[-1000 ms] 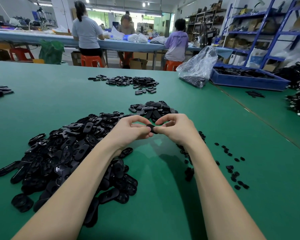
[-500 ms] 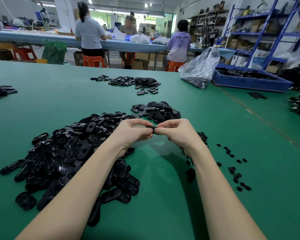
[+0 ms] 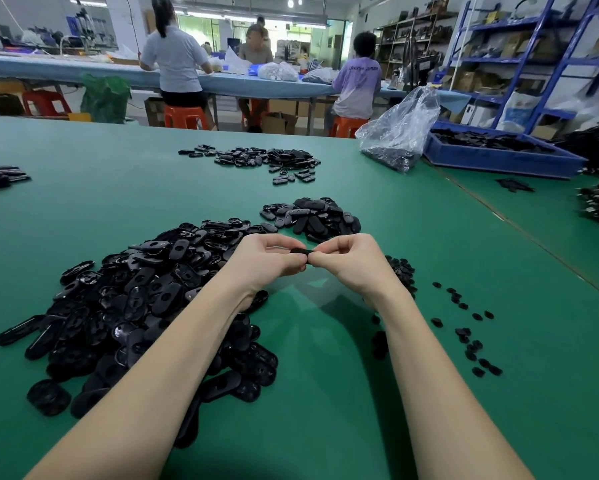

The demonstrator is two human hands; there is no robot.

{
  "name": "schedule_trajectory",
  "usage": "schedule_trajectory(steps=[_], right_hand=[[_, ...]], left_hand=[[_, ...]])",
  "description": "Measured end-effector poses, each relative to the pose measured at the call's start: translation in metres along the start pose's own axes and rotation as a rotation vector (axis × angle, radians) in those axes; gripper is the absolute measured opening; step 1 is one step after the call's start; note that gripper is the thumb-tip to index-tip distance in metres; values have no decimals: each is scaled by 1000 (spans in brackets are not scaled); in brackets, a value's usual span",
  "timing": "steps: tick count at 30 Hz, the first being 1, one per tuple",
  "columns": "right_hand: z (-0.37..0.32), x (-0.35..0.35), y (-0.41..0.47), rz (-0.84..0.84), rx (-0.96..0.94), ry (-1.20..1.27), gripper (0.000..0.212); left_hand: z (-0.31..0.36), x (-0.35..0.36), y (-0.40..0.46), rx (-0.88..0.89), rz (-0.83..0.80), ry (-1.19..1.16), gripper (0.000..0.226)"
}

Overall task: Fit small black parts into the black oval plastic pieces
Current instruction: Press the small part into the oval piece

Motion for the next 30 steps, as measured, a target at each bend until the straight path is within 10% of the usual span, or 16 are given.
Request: schedule_trajectory(steps=[30], right_hand=[[11, -4, 0, -13, 137, 154, 6]], left_hand=[[30, 59, 115, 488, 264, 853, 15]])
Point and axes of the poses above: each hand's wrist, its own y-axis towards the middle knuckle, its own x-axis out of the palm, z = x × y, the point moved 3 cm from there along y, towards the middle knuckle, and after that the axes turned 12 degrees about z, right-handed, at the moved point
